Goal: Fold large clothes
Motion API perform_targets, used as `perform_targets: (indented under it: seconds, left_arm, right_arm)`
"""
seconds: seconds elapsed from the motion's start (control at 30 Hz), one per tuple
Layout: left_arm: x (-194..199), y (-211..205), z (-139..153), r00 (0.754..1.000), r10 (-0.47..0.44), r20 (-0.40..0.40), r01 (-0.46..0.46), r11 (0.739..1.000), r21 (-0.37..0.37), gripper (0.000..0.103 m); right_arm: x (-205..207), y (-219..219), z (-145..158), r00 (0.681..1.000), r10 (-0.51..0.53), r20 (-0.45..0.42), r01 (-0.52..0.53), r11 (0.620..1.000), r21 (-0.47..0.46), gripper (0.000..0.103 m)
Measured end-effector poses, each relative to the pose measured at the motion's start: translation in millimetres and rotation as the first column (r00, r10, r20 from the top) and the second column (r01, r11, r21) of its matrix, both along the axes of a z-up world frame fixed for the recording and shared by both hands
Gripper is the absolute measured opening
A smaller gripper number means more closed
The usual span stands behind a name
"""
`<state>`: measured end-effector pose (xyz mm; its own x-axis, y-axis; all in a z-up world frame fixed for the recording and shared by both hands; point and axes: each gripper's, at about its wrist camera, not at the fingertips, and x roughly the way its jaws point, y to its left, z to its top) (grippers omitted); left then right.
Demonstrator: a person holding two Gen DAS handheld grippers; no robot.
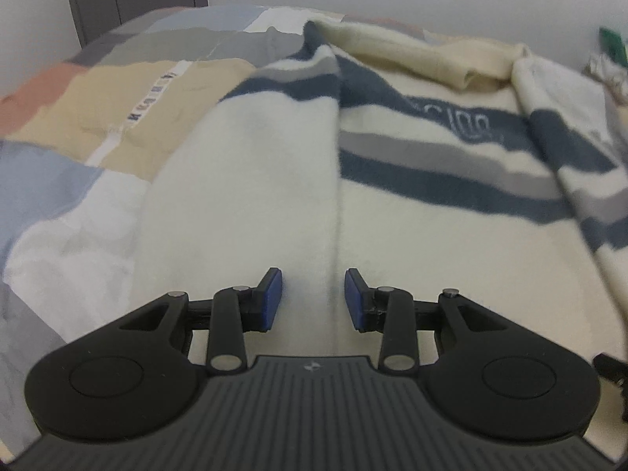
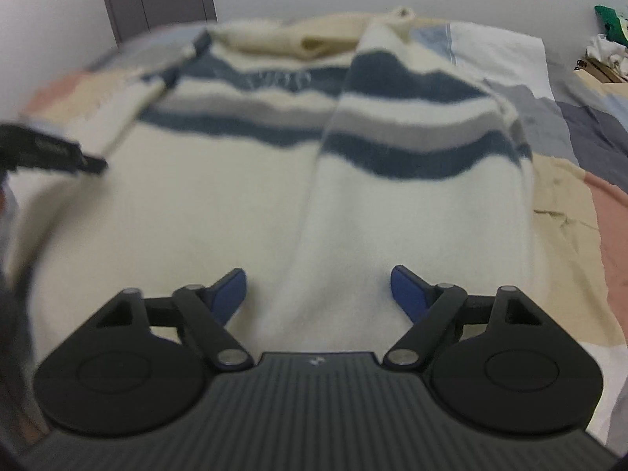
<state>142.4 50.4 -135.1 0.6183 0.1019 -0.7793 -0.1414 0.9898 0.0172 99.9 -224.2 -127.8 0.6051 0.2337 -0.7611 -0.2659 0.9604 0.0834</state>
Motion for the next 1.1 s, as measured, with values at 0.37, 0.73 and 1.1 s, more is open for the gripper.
perform_targets:
  seconds: [0.37,0.73,1.1]
  left_arm:
    - [-5.7,41.0,17.3,0.982,0.171,0.085,-0.17,0.985,-0.01,0.007]
    - [5.4,105.2,82.8,0.896,0.314,0.313,-0.36,0.928,0.099,0.007]
    - [51.2,168.1,83.4,0.786,0.5,0.363,-0.548,0.836,0.035,0.007]
  right_arm:
    - [-11.0,-16.1,20.3,0.996,-0.066,0.064,0.063,0.997,0.046,0.018]
    - [19.2,-86.6,90.4,0.957,-0.205,0.206,0.206,0.978,0.015,0.009]
    - [156.9,-223.4,164.2,0.804,-0.353,0.479,0.517,0.813,-0.269,0.009]
